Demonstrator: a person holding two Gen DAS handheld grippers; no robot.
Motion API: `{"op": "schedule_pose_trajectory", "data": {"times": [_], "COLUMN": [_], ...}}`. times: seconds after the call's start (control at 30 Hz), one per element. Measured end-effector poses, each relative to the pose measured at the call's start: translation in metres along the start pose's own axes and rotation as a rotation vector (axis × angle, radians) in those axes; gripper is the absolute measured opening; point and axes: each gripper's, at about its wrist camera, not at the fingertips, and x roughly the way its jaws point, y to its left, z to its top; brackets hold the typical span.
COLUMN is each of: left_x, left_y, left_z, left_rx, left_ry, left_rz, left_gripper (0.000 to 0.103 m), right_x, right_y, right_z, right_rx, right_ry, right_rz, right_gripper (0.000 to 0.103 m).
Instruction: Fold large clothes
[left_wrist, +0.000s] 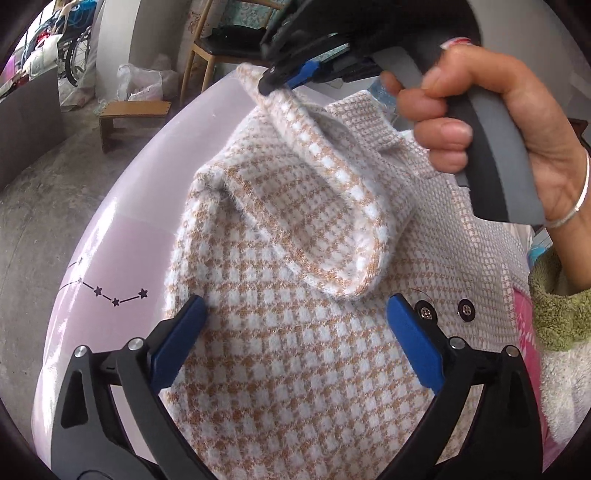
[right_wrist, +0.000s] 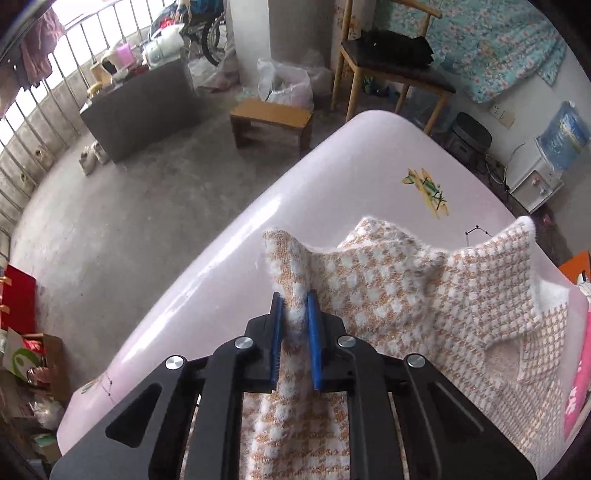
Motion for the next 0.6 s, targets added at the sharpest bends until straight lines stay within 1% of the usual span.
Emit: {"op": "schedule_pose_trajectory", "data": {"times": [0.07,0.13,0.2,0.3,0.37,0.43,0.5,0.53,0.57,0.6], "left_x": [-0.002,-0.001,-0.002,-0.002,-0.002,-0.002,-0.001,0.0,0.0,0.001], "left_y": [0.005,0.008,0.01,0.01,0.008,0.006,0.005,0.001,0.003,0.001], "left_z": [0.0,0.001,0.0,-0.002,-0.004,-0.004,-0.001,0.002,0.002,0.003], "left_rx": [-0.038,-0.042,-0.035,-0.015,-0.003,0.0,0.007,0.007,0.001,-0.002], "left_ry": [-0.011,-0.008,-0.007,-0.007,-0.004,0.003,0.008,0.009,0.006,0.003], "left_rz": [-0.026,-0.041,-0.051,-0.053,-0.045,-0.037,-0.033,-0.032,-0.034,-0.034], "left_gripper": [0.095,0.095,0.095,0.095,0.095,0.095,0.095,0.095,0.095,0.095], "right_x": [-0.031,-0.072,-0.119,-0.185,-0.216,-0.232,-0.231,-0.223,-0.211,-0.196], "right_y": [-0.014,-0.031,-0.052,-0.089,-0.113,-0.133,-0.15,-0.156,-0.162,-0.168], "right_z": [-0.008,-0.022,-0.048,-0.105,-0.153,-0.202,-0.253,-0.277,-0.301,-0.324], "right_rx": [0.043,0.084,0.139,0.232,0.306,0.385,0.467,0.509,0.557,0.608], "right_ry": [-0.066,-0.149,-0.237,-0.356,-0.403,-0.409,-0.384,-0.349,-0.304,-0.256], "right_rz": [0.028,0.056,0.093,0.101,0.113,0.126,0.148,0.164,0.188,0.212], "right_gripper": [0.012,0.012,0.012,0.012,0.012,0.012,0.013,0.014,0.018,0.024]}}
